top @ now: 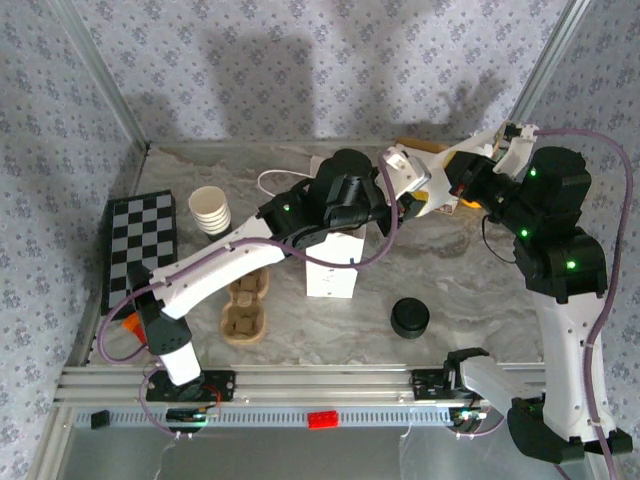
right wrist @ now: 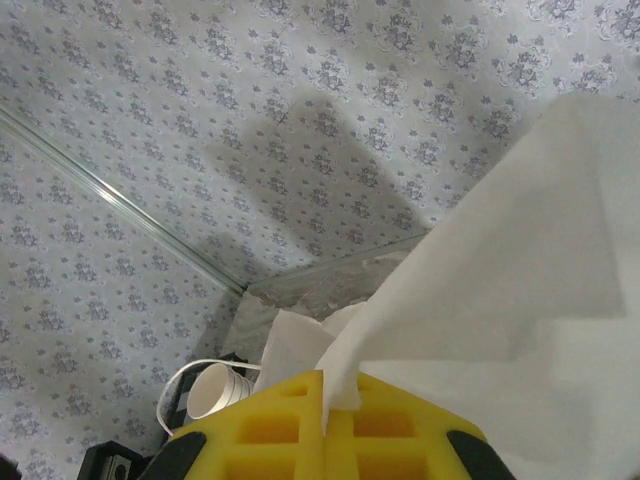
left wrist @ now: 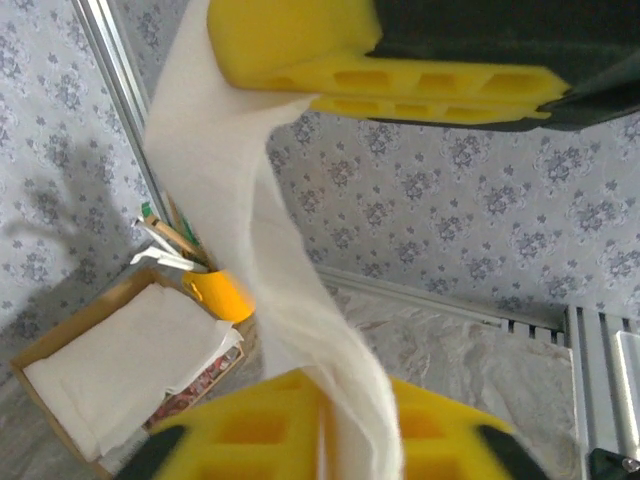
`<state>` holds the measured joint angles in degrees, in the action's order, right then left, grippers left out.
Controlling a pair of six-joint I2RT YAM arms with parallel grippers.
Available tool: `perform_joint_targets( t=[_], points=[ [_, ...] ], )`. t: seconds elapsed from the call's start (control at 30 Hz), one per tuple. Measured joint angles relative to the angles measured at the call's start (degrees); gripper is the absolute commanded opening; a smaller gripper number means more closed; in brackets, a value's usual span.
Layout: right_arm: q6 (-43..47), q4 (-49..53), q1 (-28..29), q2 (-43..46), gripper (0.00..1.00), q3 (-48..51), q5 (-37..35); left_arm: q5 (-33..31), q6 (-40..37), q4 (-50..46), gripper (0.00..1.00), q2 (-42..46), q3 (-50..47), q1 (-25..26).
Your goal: Pack the takeout coffee
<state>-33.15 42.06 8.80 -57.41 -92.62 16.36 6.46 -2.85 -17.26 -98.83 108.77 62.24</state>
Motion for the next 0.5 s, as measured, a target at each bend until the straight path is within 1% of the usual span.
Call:
perform_joint_targets(
  t=[0.03, 0.1, 0.17, 0.23, 0.27, 0.33, 0.4, 0.5],
  points=[
    [0.00, 0.00, -0.02, 0.00, 0.02, 0.00, 0.00, 0.26, 0.24, -0.02, 0.00, 0.00, 0.02, -0.28],
    [0.02, -0.02, -0.02, -0.04, 0.12, -0.02, 0.07, 1.09, 0.42, -0.11, 0.00, 0.00, 0.11, -0.87],
    [0.31, 0.11, -0.02, -0.44, 0.19, -0.52, 0.42, 1.99, 0.57, -1.49, 0.00, -0.09, 1.09, -1.49],
    [1.09, 0.50, -0.35, -1.36, 0.32, -1.88, 0.85, 2.84, 0.61, -3.04, 0.00, -0.22, 2.75, -1.97],
    [1.70, 0.66, -0.74, -1.99, 0.41, -2.78, 1.44, 3.48, 0.74, -3.98, 0.00, -0.22, 3.82, -2.27],
    [3.10, 1.07, -1.77, -3.15, 0.51, -4.59, 2.64, 4.55, 0.72, -5.68, 0.00, -0.22, 5.95, -2.56],
    [4.87, 2.05, -2.78, -4.39, 0.64, -6.78, 4.31, 5.29, 0.28, -8.24, 0.00, -0.20, 8.17, -2.78],
    [7.65, 3.85, -3.80, -5.46, 0.74, -9.51, 6.93, 6.29, -1.25, -12.41, 0.00, -0.02, 10.88, -3.39]
  ],
)
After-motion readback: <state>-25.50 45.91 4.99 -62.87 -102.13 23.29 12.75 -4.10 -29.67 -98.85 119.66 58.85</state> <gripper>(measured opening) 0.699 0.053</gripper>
